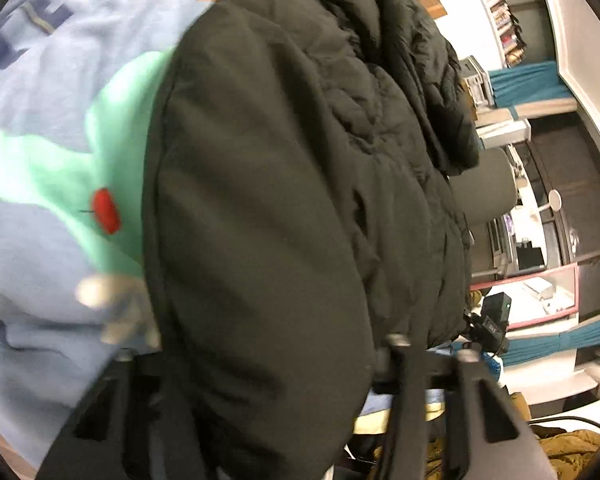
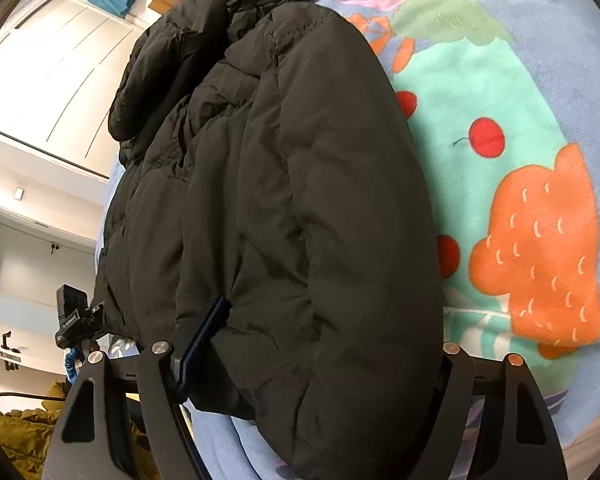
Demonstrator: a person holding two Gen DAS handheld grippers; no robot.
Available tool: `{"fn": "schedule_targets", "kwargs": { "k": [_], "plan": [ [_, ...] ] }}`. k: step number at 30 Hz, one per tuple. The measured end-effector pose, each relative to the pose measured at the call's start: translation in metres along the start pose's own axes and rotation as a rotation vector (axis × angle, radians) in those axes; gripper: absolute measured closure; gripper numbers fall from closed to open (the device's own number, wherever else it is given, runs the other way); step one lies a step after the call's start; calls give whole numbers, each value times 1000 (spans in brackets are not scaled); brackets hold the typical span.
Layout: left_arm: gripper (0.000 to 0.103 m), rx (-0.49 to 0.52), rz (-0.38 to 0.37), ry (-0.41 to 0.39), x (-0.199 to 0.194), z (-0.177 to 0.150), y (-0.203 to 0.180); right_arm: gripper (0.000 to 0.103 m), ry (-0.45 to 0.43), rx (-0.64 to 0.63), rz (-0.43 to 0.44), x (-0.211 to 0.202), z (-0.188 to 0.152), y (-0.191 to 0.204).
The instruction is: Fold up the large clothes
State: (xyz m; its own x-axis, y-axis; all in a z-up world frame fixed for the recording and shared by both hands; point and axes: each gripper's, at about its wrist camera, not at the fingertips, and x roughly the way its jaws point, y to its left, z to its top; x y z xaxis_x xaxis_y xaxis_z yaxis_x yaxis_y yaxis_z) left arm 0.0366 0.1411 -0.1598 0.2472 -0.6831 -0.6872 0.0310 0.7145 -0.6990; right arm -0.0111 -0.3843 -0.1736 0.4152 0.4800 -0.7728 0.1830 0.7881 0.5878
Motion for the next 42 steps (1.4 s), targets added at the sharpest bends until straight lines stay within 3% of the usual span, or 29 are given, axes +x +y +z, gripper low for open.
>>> {"fn": "schedule_targets", "kwargs": {
  "k": [1, 5, 8, 16, 25, 30, 33, 42],
  "plan": [
    [80, 13, 2, -2, 1, -1, -4, 38, -2, -3, -4, 1, -1, 1],
    [89, 69, 25, -18, -3, -4, -19, 76, -20, -40, 25, -2, -4, 14],
    [92, 82, 10, -42, -17, 0, -32, 84, -47, -109, 34, -13, -2, 34],
    [93, 169, -120, -167, -74, 45, -103, 87, -251, -172, 161, -78, 36, 84],
    [93, 85, -275, -347, -126, 157, -144, 87, -440, -73, 233, -137, 127, 112],
    [93, 27, -243, -402, -125, 228, -153, 86, -543, -12, 104, -143, 191, 128],
    [93, 0, -184, -413, -109, 279, -155, 86, -563, 14, 65, -130, 234, 137],
    [91, -60, 16, -377, -8, 416, -134, 85, -519, 71, -104, -33, 363, 131]
  ]
}}
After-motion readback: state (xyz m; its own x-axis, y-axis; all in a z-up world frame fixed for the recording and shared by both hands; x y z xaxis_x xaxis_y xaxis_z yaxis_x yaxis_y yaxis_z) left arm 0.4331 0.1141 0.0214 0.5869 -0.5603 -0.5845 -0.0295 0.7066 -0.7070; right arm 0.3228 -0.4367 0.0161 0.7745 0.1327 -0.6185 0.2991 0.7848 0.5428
